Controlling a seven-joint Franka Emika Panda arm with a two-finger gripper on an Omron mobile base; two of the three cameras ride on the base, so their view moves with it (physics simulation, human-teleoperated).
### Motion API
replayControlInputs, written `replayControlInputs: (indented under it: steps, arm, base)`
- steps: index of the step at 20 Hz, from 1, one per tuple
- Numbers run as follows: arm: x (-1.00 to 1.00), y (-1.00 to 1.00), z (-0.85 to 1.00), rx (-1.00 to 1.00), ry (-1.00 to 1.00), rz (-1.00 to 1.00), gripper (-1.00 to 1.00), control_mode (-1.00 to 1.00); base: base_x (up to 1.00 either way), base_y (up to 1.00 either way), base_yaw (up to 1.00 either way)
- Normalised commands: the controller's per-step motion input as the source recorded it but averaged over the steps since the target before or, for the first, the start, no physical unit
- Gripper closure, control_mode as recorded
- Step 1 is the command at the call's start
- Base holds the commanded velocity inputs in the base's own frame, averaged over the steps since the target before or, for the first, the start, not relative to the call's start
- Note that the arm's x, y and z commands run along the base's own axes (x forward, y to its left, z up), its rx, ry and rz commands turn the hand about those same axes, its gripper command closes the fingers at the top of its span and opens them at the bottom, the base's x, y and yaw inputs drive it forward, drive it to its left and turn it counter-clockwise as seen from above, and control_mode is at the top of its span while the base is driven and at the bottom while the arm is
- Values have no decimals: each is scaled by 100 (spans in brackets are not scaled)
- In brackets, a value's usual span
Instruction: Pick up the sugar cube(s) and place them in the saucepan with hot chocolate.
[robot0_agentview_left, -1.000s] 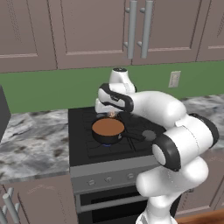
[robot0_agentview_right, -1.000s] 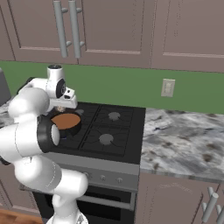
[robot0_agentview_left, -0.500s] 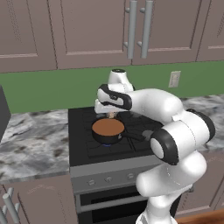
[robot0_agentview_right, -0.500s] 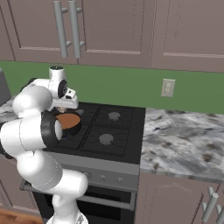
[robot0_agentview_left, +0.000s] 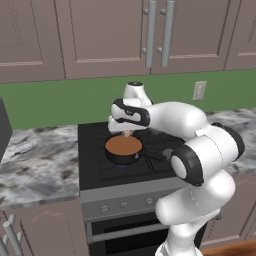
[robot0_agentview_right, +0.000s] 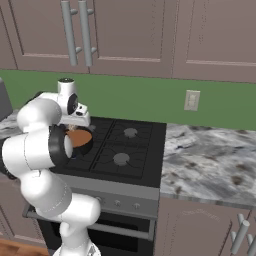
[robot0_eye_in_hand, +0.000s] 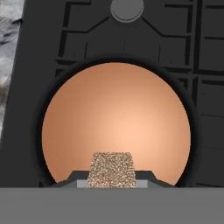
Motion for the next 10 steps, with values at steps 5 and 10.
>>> replayControlInputs:
  steps: [5,10]
  arm:
    - [22,0,-25,0,4,0,100,-100]
    - [7,0,-14,0,4,0,100,-100]
  base:
    - [0,0,0]
    - [0,0,0]
